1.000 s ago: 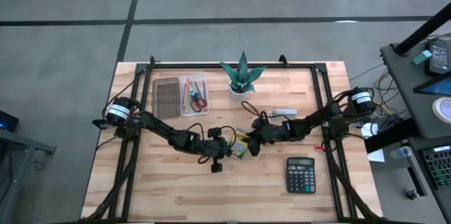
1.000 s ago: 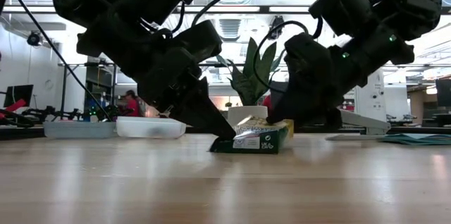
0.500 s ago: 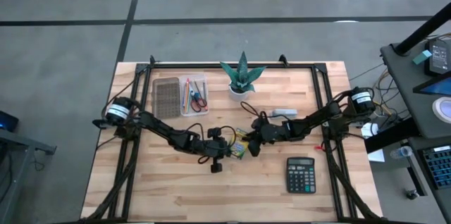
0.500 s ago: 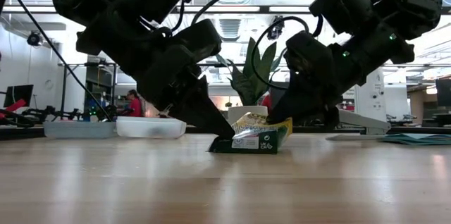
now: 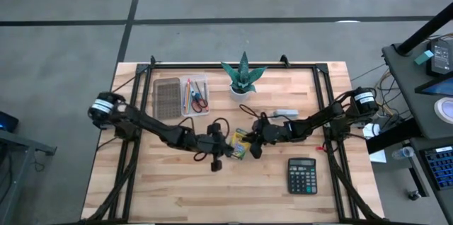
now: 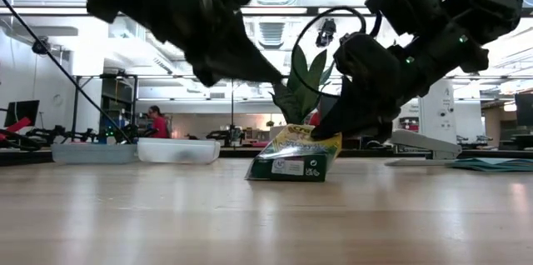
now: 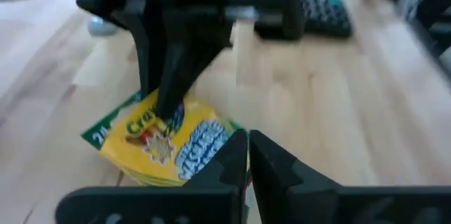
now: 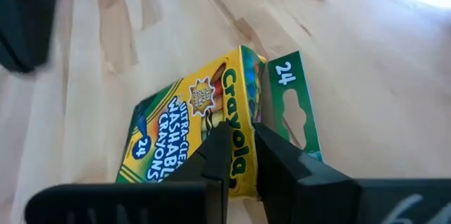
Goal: Pack school essentials
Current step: Put the yellow crayon box into the black supply box
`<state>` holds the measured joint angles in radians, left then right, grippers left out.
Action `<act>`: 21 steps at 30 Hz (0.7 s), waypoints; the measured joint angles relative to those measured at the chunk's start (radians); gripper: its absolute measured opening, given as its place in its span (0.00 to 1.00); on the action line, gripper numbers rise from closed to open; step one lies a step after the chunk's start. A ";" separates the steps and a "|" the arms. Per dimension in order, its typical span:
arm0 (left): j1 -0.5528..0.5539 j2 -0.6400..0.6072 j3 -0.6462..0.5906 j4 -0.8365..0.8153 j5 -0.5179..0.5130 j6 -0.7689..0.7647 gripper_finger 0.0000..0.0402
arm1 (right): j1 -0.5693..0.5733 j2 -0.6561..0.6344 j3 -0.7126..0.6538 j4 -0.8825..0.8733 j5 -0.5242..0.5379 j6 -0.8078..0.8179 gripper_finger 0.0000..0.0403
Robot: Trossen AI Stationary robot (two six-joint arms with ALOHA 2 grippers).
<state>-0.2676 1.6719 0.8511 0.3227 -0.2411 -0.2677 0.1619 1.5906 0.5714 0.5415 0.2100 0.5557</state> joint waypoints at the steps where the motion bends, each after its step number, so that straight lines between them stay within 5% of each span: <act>1: 0.002 -0.016 -0.003 0.000 0.011 -0.010 0.01 | 0.001 0.000 0.004 -0.001 0.000 -0.019 0.11; 9: 0.036 -0.098 -0.099 0.063 0.093 -0.163 0.29 | 0.030 0.000 0.065 -0.013 0.017 -0.201 0.11; 16: 0.045 -0.089 -0.193 0.085 -0.094 -0.343 0.66 | 0.041 0.000 0.106 -0.021 0.037 -0.290 0.11; 21: 0.048 -0.058 -0.231 0.219 -0.079 -0.345 0.79 | 0.041 0.000 0.127 -0.056 0.040 -0.318 0.11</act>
<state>-0.2199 1.6135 0.6199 0.5421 -0.3201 -0.6127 0.2031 1.5906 0.6980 0.4854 0.2497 0.2372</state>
